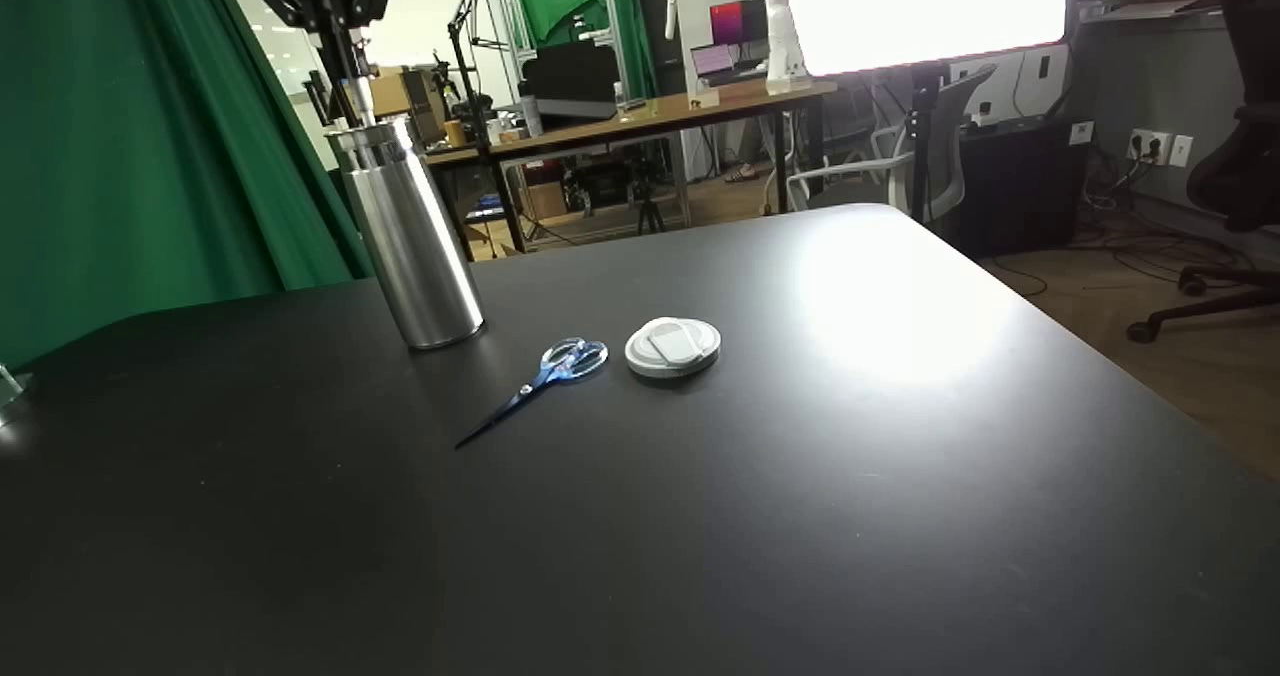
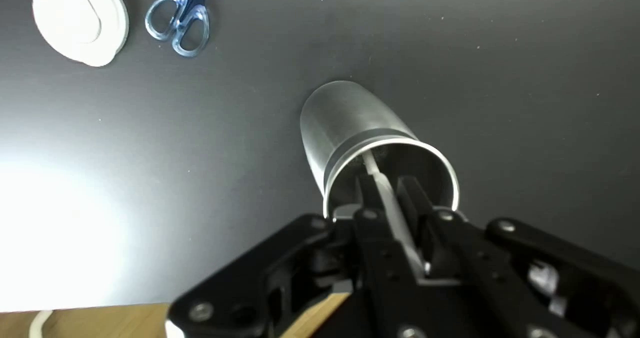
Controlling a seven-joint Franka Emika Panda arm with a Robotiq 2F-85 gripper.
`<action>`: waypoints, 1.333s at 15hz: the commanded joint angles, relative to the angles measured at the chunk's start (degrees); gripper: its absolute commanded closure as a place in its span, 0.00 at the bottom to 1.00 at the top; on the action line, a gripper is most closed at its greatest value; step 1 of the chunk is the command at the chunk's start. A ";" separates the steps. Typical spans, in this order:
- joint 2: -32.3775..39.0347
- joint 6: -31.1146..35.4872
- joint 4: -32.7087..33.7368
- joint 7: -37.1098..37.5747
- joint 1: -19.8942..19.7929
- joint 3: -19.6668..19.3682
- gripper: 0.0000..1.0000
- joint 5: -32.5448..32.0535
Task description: Use the brush to scrub inside the jar
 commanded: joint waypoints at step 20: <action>0.67 -4.17 4.13 1.06 1.18 2.09 0.96 -6.25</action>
